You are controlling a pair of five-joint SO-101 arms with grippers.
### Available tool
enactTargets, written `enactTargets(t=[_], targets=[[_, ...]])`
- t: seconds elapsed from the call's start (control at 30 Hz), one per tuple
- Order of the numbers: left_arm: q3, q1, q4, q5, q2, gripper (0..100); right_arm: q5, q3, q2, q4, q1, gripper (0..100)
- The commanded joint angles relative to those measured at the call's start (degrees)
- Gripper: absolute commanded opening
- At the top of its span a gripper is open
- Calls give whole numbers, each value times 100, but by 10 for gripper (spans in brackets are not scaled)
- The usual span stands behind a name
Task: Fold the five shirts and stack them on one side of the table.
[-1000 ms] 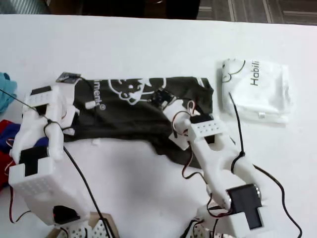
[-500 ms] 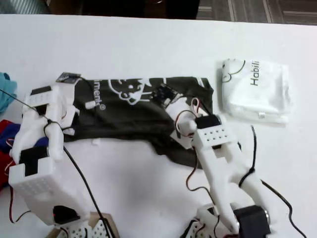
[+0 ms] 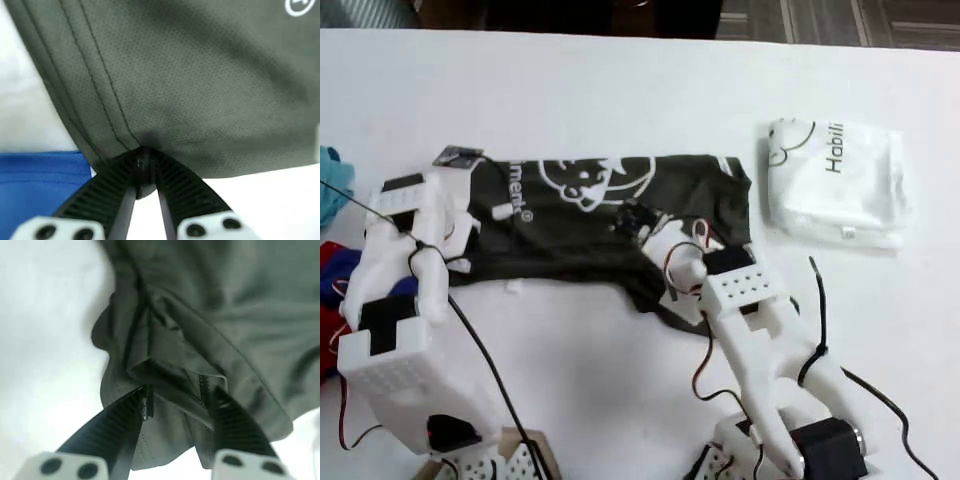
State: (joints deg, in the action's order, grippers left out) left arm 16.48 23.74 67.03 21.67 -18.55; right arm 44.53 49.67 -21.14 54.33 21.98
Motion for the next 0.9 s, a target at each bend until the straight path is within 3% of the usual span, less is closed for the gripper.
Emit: enactTargets(t=[0.0,0.6,0.67,0.77,0.87], targets=[[4,0,-185,35,-53,25,229,-18,-268,-57,13,225],[4,0,-176,35,-53,25,220,-185,673,-716,-84,223],[4,0,-176,35,-53,25,211,-229,673,-760,-207,173],[4,0,-176,35,-53,25,202,-378,673,-760,-391,4],[4,0,-176,35,-53,25,202,-431,673,-760,-497,19]])
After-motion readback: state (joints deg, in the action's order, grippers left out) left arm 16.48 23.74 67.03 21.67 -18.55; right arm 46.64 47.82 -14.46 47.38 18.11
